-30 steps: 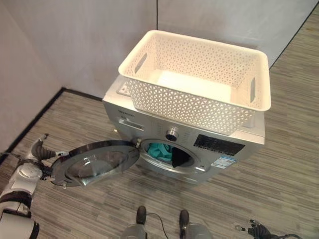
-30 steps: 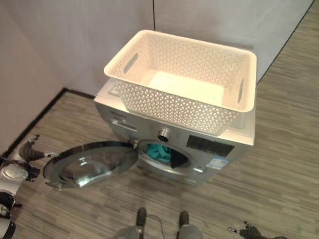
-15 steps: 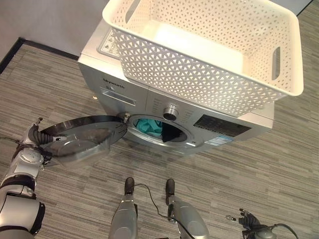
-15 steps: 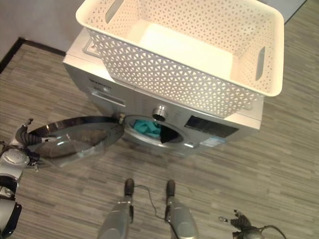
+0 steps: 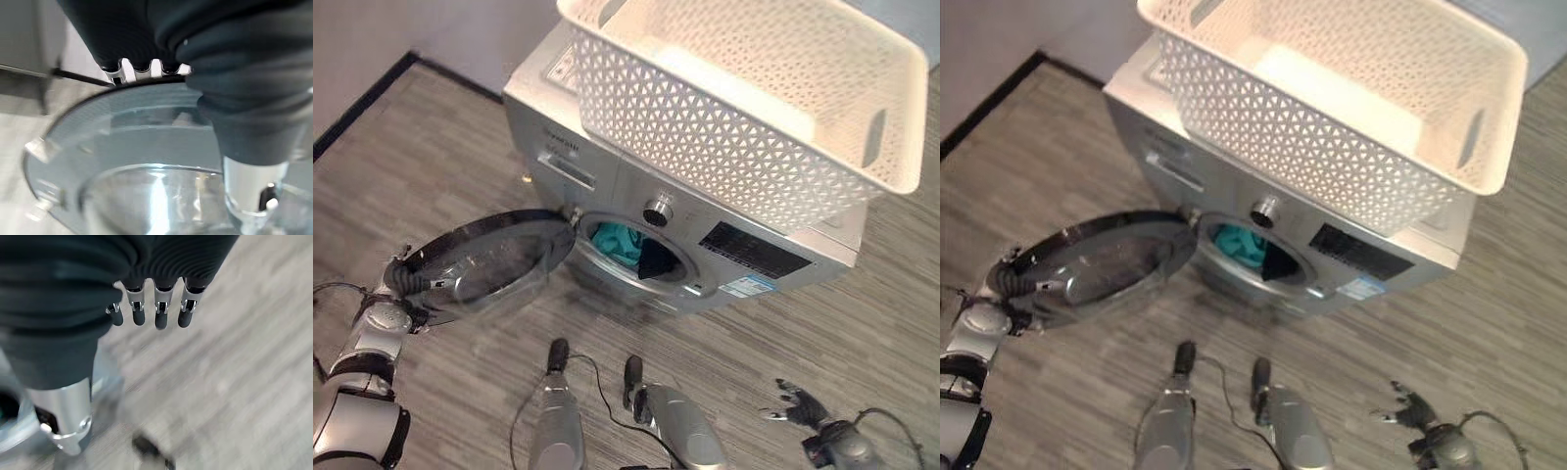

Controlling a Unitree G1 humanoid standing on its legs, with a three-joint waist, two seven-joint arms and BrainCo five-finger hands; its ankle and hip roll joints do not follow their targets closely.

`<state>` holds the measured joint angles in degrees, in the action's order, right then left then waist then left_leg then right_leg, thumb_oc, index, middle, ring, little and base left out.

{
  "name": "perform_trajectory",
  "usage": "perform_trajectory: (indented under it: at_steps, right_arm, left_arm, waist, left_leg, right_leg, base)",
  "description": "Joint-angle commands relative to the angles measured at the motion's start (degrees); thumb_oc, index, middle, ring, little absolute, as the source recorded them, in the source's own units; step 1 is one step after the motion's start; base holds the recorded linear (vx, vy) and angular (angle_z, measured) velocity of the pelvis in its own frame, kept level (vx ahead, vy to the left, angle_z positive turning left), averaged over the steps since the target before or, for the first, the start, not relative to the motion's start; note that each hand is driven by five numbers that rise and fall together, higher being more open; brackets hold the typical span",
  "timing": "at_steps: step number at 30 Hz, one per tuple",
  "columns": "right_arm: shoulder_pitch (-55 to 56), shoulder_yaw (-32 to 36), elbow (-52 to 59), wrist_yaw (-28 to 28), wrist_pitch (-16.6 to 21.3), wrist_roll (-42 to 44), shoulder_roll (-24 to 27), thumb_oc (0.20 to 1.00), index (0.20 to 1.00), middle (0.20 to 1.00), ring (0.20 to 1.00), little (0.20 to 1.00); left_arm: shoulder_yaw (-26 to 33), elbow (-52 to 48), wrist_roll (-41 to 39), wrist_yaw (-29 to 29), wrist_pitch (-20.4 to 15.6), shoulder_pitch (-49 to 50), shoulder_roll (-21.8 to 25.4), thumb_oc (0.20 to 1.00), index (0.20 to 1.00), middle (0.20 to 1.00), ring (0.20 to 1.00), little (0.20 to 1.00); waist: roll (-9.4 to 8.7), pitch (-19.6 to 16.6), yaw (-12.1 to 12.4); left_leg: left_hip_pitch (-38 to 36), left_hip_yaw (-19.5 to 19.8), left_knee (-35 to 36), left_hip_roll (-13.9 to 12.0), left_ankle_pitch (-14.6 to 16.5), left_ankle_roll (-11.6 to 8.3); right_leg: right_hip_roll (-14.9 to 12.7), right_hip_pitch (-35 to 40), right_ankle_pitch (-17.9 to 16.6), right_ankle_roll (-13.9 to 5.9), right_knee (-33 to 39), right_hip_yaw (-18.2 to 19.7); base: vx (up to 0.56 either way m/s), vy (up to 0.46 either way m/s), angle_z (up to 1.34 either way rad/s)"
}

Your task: Grab the laundry basket,head to the washer,open it,put in the laundry and shut it.

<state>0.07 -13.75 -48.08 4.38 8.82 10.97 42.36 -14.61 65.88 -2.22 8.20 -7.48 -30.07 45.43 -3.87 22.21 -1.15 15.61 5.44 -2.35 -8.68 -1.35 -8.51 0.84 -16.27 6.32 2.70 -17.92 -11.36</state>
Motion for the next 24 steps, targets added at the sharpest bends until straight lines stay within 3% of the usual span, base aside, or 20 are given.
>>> perform_trajectory:
  at_steps: [1, 3, 6, 7, 9, 13, 14, 15, 16, 17, 18, 19, 21, 24]
  right_arm:
    - [-2.8, 2.1, 0.8, -3.9, 1.9, 0.5, 3.0, 1.000, 1.000, 1.000, 1.000, 1.000]
    - [-4.5, 2.4, -2.2, -4.8, 1.7, 0.2, 3.0, 1.000, 1.000, 1.000, 1.000, 1.000]
    - [-5.0, 2.3, -4.7, -4.9, 1.2, -0.4, 2.4, 1.000, 1.000, 1.000, 1.000, 1.000]
    - [-5.0, 2.3, -4.7, -4.9, 1.2, -0.4, 2.4, 1.000, 1.000, 1.000, 1.000, 1.000]
    - [-3.4, 2.1, -7.8, -4.3, 0.4, -1.8, 0.2, 1.000, 1.000, 1.000, 1.000, 1.000]
    - [-1.3, 0.6, -11.4, -4.0, -0.2, -4.8, -2.8, 1.000, 1.000, 1.000, 1.000, 1.000]
    - [0.5, 0.0, -14.4, -3.6, -0.7, -5.6, -5.5, 1.000, 1.000, 1.000, 1.000, 1.000]
    - [1.7, -0.6, -17.9, -3.0, -1.2, -5.9, -8.4, 1.000, 1.000, 1.000, 1.000, 1.000]
    - [3.0, -1.0, -20.9, -3.1, -1.9, -6.5, -11.1, 1.000, 1.000, 1.000, 1.000, 1.000]
    - [2.8, -1.4, -21.7, -3.0, -2.2, -7.3, -12.1, 1.000, 1.000, 1.000, 1.000, 1.000]
    - [2.9, -1.2, -22.6, -2.9, -2.2, -7.5, -12.8, 1.000, 1.000, 1.000, 1.000, 1.000]
    - [2.8, -1.1, -23.4, -2.8, -2.3, -7.4, -13.5, 1.000, 1.000, 1.000, 1.000, 1.000]
    - [1.8, -1.0, -23.6, -3.0, -2.4, -6.4, -14.5, 1.000, 1.000, 1.000, 1.000, 1.000]
    - [0.7, -2.2, -22.0, -3.4, -2.2, -5.8, -15.2, 1.000, 1.000, 1.000, 1.000, 1.000]
  left_arm:
    - [1.4, -0.5, -1.5, -0.5, -1.4, 1.3, -6.4, 1.000, 1.000, 1.000, 1.000, 1.000]
    - [1.3, -0.7, -1.6, -0.1, -1.4, 1.4, -10.2, 1.000, 1.000, 1.000, 1.000, 1.000]
    - [1.2, -0.3, -1.8, 0.1, -1.4, 1.9, -12.6, 1.000, 1.000, 1.000, 1.000, 1.000]
    - [1.2, -0.3, -1.8, 0.1, -1.4, 1.9, -12.5, 1.000, 1.000, 1.000, 1.000, 1.000]
    - [1.7, 0.4, -1.7, 0.4, -1.4, 2.3, -15.6, 1.000, 1.000, 1.000, 1.000, 1.000]
    - [1.6, 0.7, -1.5, 0.9, -1.1, 2.5, -17.8, 1.000, 1.000, 1.000, 1.000, 1.000]
    - [1.2, 0.9, -1.2, 1.3, -1.2, 1.8, -18.7, 1.000, 1.000, 1.000, 1.000, 1.000]
    - [-0.3, 1.6, -0.6, 1.4, -1.0, 0.0, -20.2, 1.000, 1.000, 1.000, 1.000, 1.000]
    - [-1.1, 2.4, -0.6, 1.9, -1.0, -0.4, -21.4, 1.000, 1.000, 1.000, 1.000, 1.000]
    - [-0.6, 2.8, -0.8, 2.4, -0.9, 0.4, -21.8, 1.000, 1.000, 1.000, 1.000, 1.000]
    - [0.0, 2.7, -1.3, 2.4, -0.5, 1.2, -22.5, 1.000, 1.000, 1.000, 1.000, 1.000]
    - [0.1, 2.6, -1.4, 2.4, -0.3, 1.7, -23.7, 1.000, 1.000, 1.000, 1.000, 1.000]
    - [-0.3, 2.5, -3.4, 1.6, -0.3, 2.1, -26.2, 1.000, 1.000, 1.000, 1.000, 1.000]
    - [-1.3, 1.6, -3.1, 1.5, -0.5, 3.2, -27.9, 1.000, 1.000, 1.000, 1.000, 1.000]
  waist:
    - [-4.69, -1.7, -2.8]
    - [-4.58, -2.6, -3.9]
    - [-4.12, -3.4, -4.4]
    - [-4.22, -3.6, -4.5]
    - [-3.30, -4.6, -5.9]
    - [-3.19, -5.4, -6.9]
    - [-3.50, -4.9, -7.3]
    - [-3.13, -4.9, -8.4]
    - [-2.65, -5.1, -8.0]
    - [-2.28, -5.4, -6.8]
    - [-2.01, -5.9, -5.9]
    - [-1.65, -6.6, -5.1]
    - [-2.34, -8.6, -3.8]
    - [-3.12, -10.4, -3.7]
  left_leg:
    - [3.1, -1.7, -12.9, 8.2, -0.7, 3.68]
    - [0.9, -5.5, -15.5, 10.3, 4.8, 5.54]
    - [-1.4, -6.2, -17.6, 12.7, 8.7, 7.02]
    - [-1.3, -6.2, -17.5, 12.8, 8.5, 7.04]
    - [-7.7, -6.3, -17.8, 15.1, 13.8, 8.81]
    - [-7.9, -5.9, -12.9, 16.4, 12.6, 10.32]
    - [-7.9, -5.7, -11.2, 17.3, 11.8, 11.13]
    - [-6.3, -4.3, -10.8, 17.1, 10.4, 11.30]
    - [-5.3, -4.1, -10.7, 16.3, 9.2, 11.35]
    - [-4.4, -5.3, -10.7, 15.1, 8.3, 11.21]
    - [-3.9, -6.1, -10.2, 14.2, 7.3, 11.00]
    - [-3.8, -6.8, -9.2, 13.3, 6.5, 10.86]
    - [-4.3, -7.1, -7.6, 13.1, 5.9, 9.97]
    - [-5.1, -7.7, -7.5, 12.2, 6.0, 9.58]
  right_leg:
    - [-3.7, 1.5, -8.7, -6.23, 11.4, 1.2]
    - [-4.4, 1.7, -10.6, -6.91, 13.7, 2.1]
    - [-4.7, 1.9, -11.9, -7.34, 14.9, 3.2]
    - [-4.9, 1.8, -11.9, -7.36, 14.9, 3.2]
    - [-4.1, 0.2, -13.5, -8.05, 13.6, 5.0]
    - [-4.2, -2.6, -15.6, -9.32, 13.2, 6.3]
    - [-4.0, -4.6, -17.4, -10.18, 12.5, 8.5]
    - [-2.5, -6.1, -16.2, -11.38, 10.2, 16.1]
    - [-2.0, -5.7, -13.4, -10.80, 7.2, 15.8]
    - [-4.0, -4.4, -11.4, -9.59, 6.0, 10.1]
    - [-4.7, -2.8, -9.5, -8.75, 5.1, 7.0]
    - [-4.2, -0.8, -7.3, -8.31, 2.9, 6.5]
    - [-3.1, 4.6, -6.6, -8.84, 8.4, 10.3]
    - [-2.2, 6.0, -7.8, -8.29, 12.8, 11.8]
  base:
    - [-0.15, -0.047, -0.02]
    - [-0.13, 0.032, -0.07]
    - [-0.06, 0.055, 0.10]
    - [-0.08, 0.104, -0.04]
    - [-0.19, 0.196, -0.08]
    - [-0.16, 0.134, -0.50]
    - [-0.34, 0.174, -0.57]
    - [-0.42, 0.103, -0.79]
    - [-0.37, 0.011, -0.43]
    - [-0.28, -0.019, 0.01]
    - [-0.20, -0.011, 0.01]
    - [-0.18, -0.058, -0.84]
    - [-0.11, -0.125, -1.07]
    - [-0.01, -0.193, -0.46]
